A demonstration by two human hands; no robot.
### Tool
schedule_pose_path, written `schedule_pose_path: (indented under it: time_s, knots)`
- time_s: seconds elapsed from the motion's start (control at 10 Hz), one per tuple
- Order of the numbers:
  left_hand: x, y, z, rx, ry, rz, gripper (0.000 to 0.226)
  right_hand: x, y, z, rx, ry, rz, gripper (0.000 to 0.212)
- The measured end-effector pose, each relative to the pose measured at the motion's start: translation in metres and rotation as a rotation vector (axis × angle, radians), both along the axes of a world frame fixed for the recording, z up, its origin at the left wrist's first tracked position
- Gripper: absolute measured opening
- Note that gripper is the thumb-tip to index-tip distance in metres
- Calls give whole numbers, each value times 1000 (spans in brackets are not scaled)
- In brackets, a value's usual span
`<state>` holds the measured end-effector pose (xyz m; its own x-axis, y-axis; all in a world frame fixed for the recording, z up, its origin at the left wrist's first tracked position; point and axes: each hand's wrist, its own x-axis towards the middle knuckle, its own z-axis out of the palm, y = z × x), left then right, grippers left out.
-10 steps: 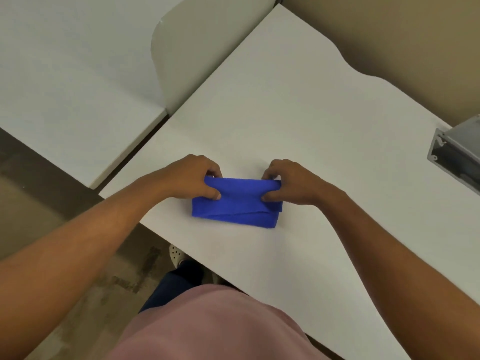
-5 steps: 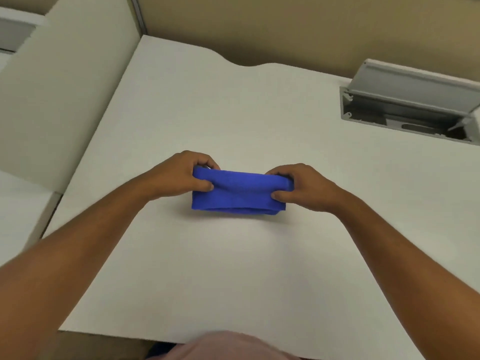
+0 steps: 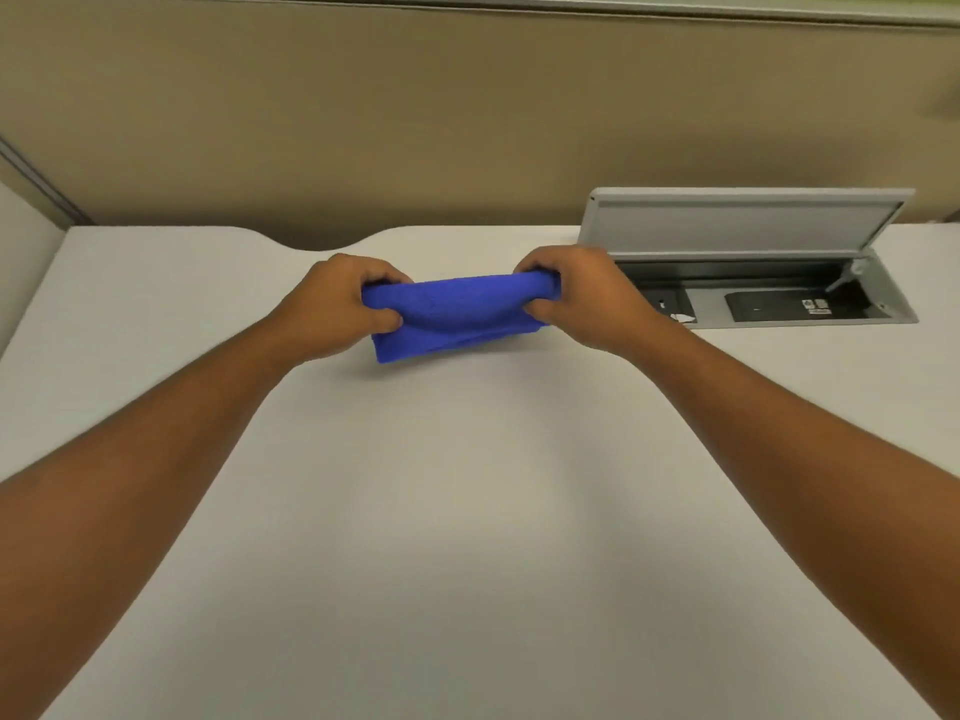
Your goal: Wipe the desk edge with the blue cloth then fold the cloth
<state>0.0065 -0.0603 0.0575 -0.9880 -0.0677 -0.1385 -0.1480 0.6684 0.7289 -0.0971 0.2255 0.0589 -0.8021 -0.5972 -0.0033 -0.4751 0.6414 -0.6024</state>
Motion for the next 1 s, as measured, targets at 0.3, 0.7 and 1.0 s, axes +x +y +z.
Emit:
schedule_pose_path:
  time_s: [0.3,0.7,1.0]
  knots:
    - [-67,19,-58,-423,140,-86,53,-50,-14,-62,210,318,-30,37]
    - [-68,21,-99,-517,237,-151,40,-34,-25,-93,232,162,-127,40]
    - [-72,16,-89,-697,226,-176,57,-44,-33,-81,326,270,-111,54]
